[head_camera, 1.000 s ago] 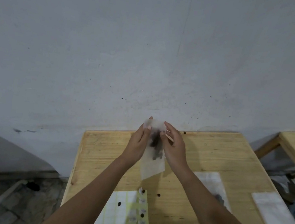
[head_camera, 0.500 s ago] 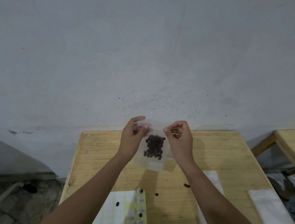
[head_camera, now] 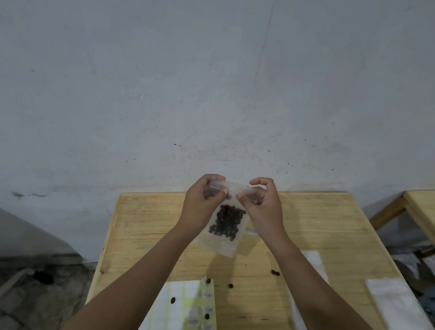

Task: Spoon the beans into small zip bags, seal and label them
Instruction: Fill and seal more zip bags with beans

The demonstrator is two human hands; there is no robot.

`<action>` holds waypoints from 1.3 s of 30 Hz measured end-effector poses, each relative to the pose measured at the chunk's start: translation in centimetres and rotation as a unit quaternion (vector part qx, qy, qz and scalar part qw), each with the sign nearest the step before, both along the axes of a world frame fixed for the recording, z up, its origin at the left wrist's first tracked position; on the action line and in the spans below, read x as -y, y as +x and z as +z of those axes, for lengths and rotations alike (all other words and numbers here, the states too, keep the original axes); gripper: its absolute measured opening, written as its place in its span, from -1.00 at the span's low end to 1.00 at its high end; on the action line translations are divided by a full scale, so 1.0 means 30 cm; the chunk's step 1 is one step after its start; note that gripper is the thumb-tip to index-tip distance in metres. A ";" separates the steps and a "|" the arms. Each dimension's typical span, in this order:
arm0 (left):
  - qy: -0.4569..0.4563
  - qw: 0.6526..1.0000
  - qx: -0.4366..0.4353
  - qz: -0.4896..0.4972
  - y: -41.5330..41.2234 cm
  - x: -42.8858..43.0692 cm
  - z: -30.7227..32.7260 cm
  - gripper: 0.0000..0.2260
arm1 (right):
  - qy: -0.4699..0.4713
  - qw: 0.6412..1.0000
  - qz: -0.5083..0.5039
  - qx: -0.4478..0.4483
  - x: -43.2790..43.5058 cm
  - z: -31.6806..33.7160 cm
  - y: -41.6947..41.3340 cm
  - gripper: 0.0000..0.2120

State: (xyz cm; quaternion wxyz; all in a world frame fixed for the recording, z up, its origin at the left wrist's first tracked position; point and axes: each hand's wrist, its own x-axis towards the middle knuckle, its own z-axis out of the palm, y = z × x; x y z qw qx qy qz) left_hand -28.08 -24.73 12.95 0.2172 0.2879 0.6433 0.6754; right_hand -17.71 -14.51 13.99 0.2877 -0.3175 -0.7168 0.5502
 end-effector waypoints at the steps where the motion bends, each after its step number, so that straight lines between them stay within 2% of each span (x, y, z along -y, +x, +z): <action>1: -0.001 1.000 -0.002 -0.004 0.004 -0.002 -0.004 -0.80 | 0.007 1.000 -0.008 0.001 0.000 0.005 0.001 -0.68; 11: -0.042 0.999 -0.025 -0.022 0.031 -0.039 -0.008 -0.76 | 0.024 1.000 0.004 0.004 -0.029 -0.010 0.066 -0.74; 18: -0.020 0.999 -0.015 -0.045 0.129 -0.115 0.001 -0.82 | 0.046 0.999 0.005 0.028 -0.115 0.025 0.136 -0.77; 21: 0.008 0.997 0.036 -0.068 0.170 -0.152 0.019 -0.82 | 0.004 0.999 0.017 0.032 -0.187 0.034 0.195 -0.79; 26: 0.004 0.997 0.037 -0.074 0.226 -0.220 0.042 -0.83 | -0.108 0.993 0.039 -0.012 -0.289 0.064 0.311 -0.79; 34: 0.003 0.998 0.041 -0.053 0.385 -0.316 -0.010 -0.68 | -0.106 0.994 0.003 0.006 -0.412 0.063 0.423 -0.76; 39: -0.030 0.998 0.035 -0.046 0.479 -0.337 -0.073 -0.55 | -0.150 0.987 -0.050 -0.006 -0.453 0.012 0.487 -0.78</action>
